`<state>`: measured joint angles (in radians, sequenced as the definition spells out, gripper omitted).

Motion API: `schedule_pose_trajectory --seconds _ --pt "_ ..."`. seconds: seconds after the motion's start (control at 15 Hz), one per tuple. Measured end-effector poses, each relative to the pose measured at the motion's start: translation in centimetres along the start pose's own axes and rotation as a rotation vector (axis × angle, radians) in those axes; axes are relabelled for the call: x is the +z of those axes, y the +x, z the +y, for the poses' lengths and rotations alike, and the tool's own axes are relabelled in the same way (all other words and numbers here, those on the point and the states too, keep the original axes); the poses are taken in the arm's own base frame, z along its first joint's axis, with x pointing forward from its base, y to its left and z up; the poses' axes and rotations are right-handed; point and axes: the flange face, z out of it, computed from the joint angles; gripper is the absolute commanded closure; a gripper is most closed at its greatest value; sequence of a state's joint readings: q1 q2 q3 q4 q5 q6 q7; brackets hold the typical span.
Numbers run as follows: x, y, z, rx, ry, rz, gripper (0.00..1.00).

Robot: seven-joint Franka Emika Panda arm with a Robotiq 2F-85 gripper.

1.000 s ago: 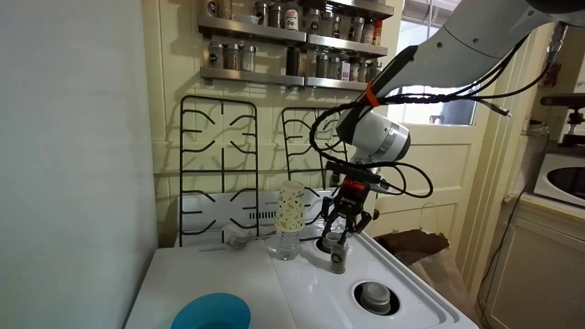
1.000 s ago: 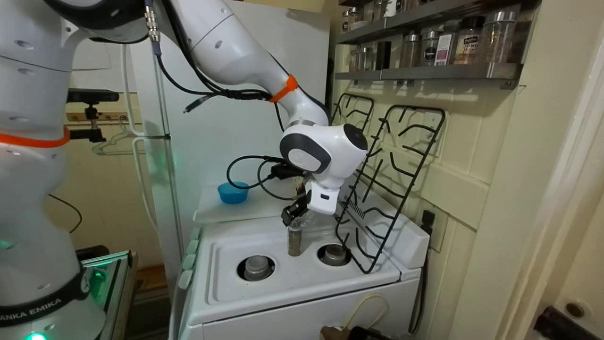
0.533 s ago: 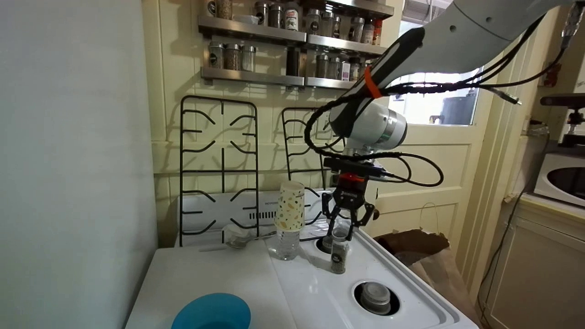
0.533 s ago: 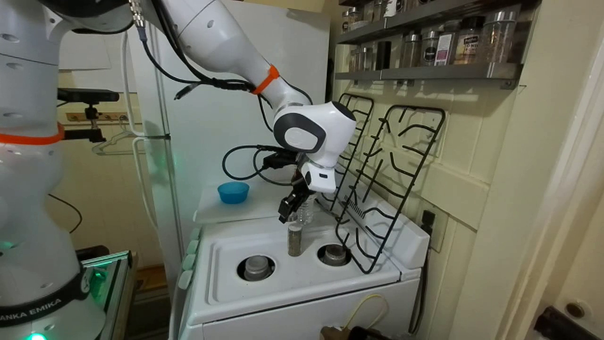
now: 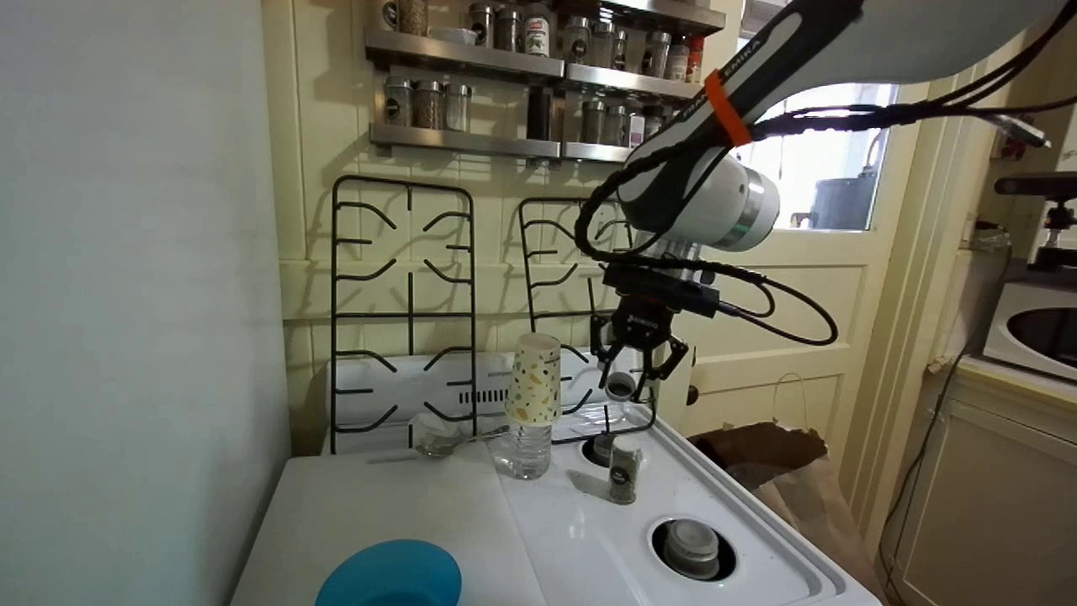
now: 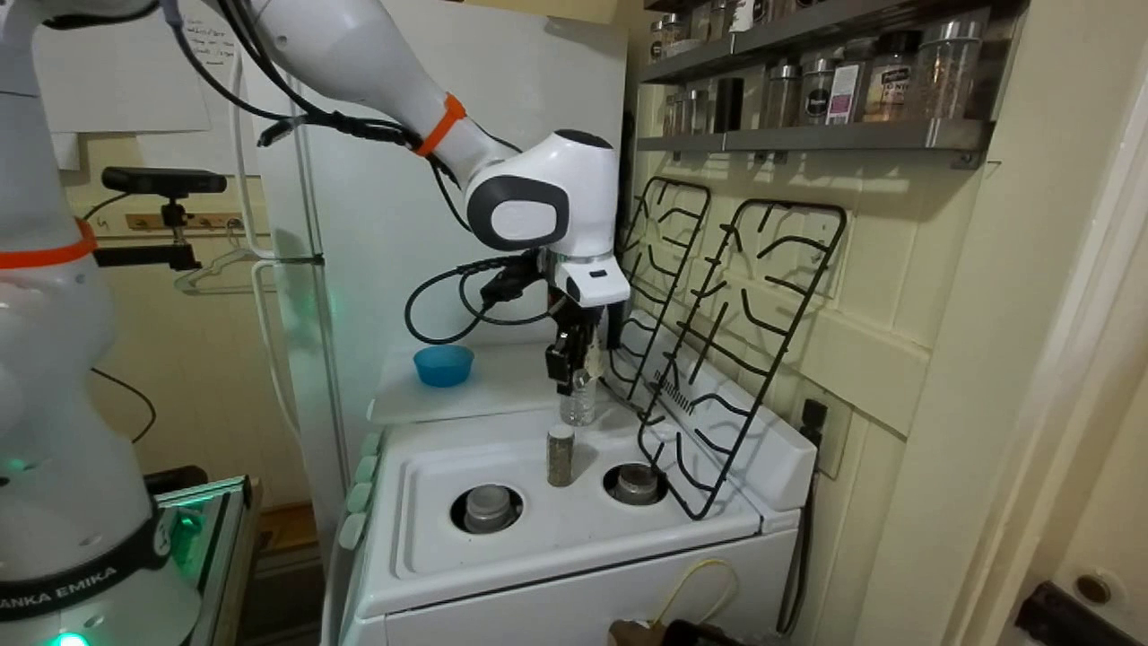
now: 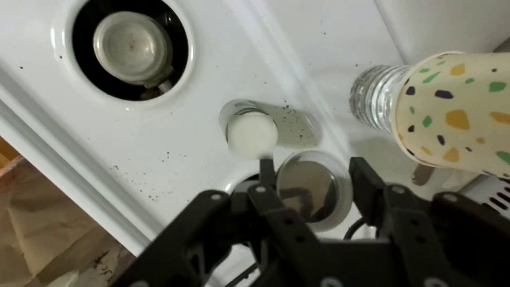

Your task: Place the spice bottle's lid on the stove

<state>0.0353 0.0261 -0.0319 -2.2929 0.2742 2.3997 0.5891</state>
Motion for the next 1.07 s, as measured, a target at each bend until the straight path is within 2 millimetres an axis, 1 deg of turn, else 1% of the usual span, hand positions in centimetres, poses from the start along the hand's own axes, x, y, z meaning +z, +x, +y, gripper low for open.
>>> schedule_pose_trajectory --seconds 0.13,0.27,0.47,0.6,0.67,0.93,1.0,1.07 --pt "-0.8 -1.0 0.7 -0.007 0.038 0.061 0.76" --pt "-1.2 -1.9 1.7 -0.015 0.042 0.114 0.76" --pt "-0.8 -3.1 3.1 -0.002 -0.016 0.175 0.76" --pt "-0.3 -3.3 3.9 0.031 -0.061 0.227 0.76" --pt "-0.1 -3.2 4.2 0.054 -0.077 0.252 0.51" --pt "0.3 -2.7 4.7 0.097 -0.081 0.267 0.51" --pt "0.3 -2.7 4.7 0.098 -0.081 0.267 0.76" --pt "0.3 -2.7 4.7 0.098 -0.081 0.267 0.76"
